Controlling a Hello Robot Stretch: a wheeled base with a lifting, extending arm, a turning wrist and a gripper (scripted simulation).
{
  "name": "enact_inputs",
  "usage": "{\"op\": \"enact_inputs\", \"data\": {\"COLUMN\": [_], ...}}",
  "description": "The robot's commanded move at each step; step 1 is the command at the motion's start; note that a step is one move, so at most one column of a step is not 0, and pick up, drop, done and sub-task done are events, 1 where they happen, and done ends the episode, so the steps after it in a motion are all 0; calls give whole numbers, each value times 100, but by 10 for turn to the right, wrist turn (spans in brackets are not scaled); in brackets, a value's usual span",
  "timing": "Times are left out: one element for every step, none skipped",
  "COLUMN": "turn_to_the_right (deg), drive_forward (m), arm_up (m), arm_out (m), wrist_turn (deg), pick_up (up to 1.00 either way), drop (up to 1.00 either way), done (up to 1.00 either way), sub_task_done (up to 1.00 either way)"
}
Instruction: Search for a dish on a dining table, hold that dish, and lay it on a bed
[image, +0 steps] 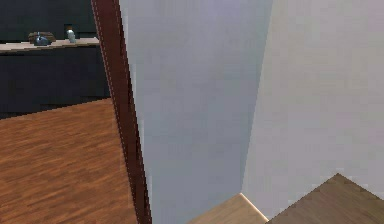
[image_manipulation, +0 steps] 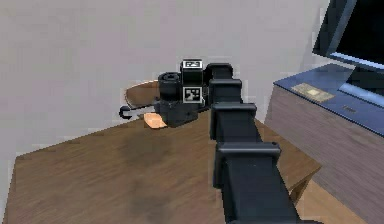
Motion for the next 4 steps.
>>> {"op": "enact_inputs", "data": {"turn_to_the_right": [0, 0, 0, 0], "drive_forward": [0, 0, 0, 0], "arm_up": [0, 0, 0, 0], "arm_out": [0, 0, 0, -20], "wrist_turn": [-450, -450, -60, 0], "pick_up": [0, 0, 0, 0], "drop": [0, 0, 0, 0], "done": [0, 0, 0, 0], "sub_task_done": [0, 0, 0, 0]}}
